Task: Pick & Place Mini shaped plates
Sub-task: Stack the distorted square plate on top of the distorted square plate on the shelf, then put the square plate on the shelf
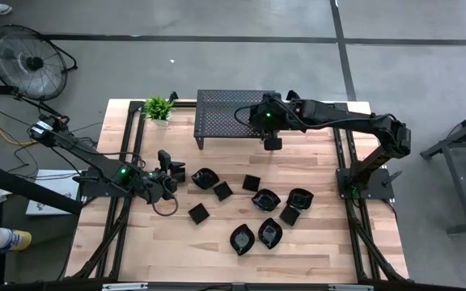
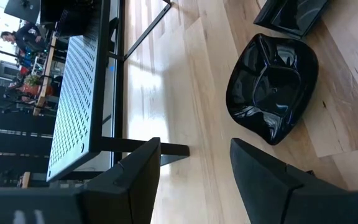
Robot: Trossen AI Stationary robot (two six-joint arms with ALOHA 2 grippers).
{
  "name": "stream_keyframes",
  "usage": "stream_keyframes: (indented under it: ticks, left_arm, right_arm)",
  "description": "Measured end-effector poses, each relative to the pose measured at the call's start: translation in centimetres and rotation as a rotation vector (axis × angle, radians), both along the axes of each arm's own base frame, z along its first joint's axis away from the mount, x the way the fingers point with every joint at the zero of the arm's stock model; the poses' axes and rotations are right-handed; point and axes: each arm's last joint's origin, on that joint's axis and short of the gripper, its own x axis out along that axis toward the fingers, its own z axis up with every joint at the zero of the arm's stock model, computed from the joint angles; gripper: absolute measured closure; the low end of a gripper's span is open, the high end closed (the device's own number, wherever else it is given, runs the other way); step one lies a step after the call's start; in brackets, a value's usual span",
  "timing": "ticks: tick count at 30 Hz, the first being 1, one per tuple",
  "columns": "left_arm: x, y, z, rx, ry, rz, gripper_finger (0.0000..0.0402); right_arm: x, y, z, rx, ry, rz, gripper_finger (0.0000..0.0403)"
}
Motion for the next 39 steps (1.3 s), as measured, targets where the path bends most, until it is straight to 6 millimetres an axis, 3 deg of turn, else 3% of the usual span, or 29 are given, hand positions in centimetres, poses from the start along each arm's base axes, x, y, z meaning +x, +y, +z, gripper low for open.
stream_keyframes:
  ticks: [13, 26, 32, 39]
  left_arm:
    - [0.0, 0.0, 0.0, 0.000, 0.000, 0.000, 0.0213]
    - [0.0, 0.0, 0.0, 0.000, 0.000, 0.000, 0.0213]
    - [0.0, 0.0, 0.0, 0.001, 0.001, 0.000, 0.0213]
    - [0.0, 0.0, 0.0, -0.013, -0.004, 0.003, 0.0213]
  right_arm:
    - [-0.1, 0.0, -0.1, -0.003, 0.018, 0.004, 0.0399]
    - [-0.1, 0.0, -0.1, -0.033, 0.034, 0.017, 0.0310]
    - [-0.9, 0.6, 1.2, -0.011, -0.032, 0.007, 0.0311]
    - [-3.1, 1.7, 2.9, 0.196, -0.110, -0.003, 0.0331]
